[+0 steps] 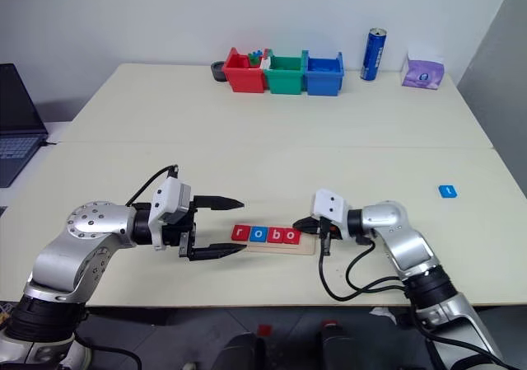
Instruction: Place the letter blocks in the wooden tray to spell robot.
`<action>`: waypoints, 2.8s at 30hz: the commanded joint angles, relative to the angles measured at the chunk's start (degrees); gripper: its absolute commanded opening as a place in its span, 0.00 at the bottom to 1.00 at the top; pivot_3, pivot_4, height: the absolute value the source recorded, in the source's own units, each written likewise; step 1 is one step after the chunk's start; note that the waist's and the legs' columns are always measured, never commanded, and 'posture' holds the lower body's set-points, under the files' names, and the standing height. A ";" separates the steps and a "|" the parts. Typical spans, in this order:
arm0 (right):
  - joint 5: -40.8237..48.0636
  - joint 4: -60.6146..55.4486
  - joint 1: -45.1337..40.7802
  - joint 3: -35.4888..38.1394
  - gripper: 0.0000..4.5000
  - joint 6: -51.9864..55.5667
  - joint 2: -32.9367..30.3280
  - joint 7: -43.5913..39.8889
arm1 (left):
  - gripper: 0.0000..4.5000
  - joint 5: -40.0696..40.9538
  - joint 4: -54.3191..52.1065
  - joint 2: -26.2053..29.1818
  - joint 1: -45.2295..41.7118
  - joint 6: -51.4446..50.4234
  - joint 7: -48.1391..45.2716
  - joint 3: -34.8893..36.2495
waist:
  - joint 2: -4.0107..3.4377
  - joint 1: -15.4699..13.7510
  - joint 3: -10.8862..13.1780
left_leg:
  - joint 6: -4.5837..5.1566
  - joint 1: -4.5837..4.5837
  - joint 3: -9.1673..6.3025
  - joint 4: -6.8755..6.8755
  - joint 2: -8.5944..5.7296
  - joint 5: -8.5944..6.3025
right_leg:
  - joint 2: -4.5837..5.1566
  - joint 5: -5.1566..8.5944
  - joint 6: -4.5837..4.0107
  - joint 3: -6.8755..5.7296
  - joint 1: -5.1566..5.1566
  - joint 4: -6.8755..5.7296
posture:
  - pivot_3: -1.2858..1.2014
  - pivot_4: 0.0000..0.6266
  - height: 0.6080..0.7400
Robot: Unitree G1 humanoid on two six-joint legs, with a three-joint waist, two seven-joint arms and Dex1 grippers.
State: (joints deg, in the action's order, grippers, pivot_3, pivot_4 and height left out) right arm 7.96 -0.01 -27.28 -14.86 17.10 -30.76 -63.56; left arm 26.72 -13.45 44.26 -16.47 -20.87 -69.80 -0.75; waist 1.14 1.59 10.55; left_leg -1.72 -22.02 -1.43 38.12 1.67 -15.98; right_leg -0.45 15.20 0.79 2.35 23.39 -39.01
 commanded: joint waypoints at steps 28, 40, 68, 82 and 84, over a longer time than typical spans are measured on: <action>-4.25 -17.92 14.43 36.61 0.99 25.29 10.94 60.63 | 1.00 -11.22 3.50 -25.56 -14.42 -2.64 22.02 -14.52 | 0.00 0.16 -0.02 | -0.03 -0.02 0.07 -0.06 -0.09 0.01 | -0.02 0.00 0.05 0.25 0.01 -0.02 | 0.52 0.24 1.00; -1.35 4.62 4.51 37.77 0.99 12.89 7.98 58.02 | 1.00 -13.88 11.40 -35.07 -21.02 0.45 25.30 -16.62 | -0.04 0.13 -0.04 | -0.02 -0.01 0.18 -0.06 -0.12 0.01 | -0.03 -0.01 0.04 0.23 0.00 0.01 | 0.52 0.24 1.00; 3.50 26.35 0.51 38.69 0.63 2.84 3.73 53.54 | 1.00 -13.45 10.95 -35.66 -20.70 -0.38 22.26 -18.31 | -0.09 0.16 -0.07 | -0.03 0.03 0.18 -0.06 -0.11 0.02 | -0.02 -0.01 0.04 0.32 -0.04 0.00 | 0.52 0.24 1.00; 5.49 -3.64 10.94 27.66 0.33 25.17 10.70 54.55 | 1.00 -10.80 1.46 -19.16 -11.45 -0.04 11.17 -14.75 | -0.23 1.18 -0.16 | -0.03 0.10 0.06 -0.20 0.10 0.02 | -0.19 0.04 -0.05 0.35 -0.02 -0.05 | 0.52 0.24 1.00; 7.26 -14.60 14.84 25.92 0.33 33.93 12.62 55.87 | 1.00 -8.84 -1.33 -15.58 -9.07 -0.46 9.48 -12.96 | -0.24 1.12 -0.16 | -0.03 0.10 -0.08 -0.22 0.22 0.01 | -0.26 0.10 -0.14 0.23 -0.02 -0.09 | 0.52 0.24 1.00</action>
State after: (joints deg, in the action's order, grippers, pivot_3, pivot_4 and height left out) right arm 12.59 -6.53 -14.58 14.23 42.79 -19.61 -7.97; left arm 15.49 -9.84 27.95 -25.80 -21.91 -58.51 -16.09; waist 0.90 2.71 10.39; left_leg -1.75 -21.93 -1.54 37.91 1.89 -15.97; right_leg -0.71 15.30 0.64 2.52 23.37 -39.10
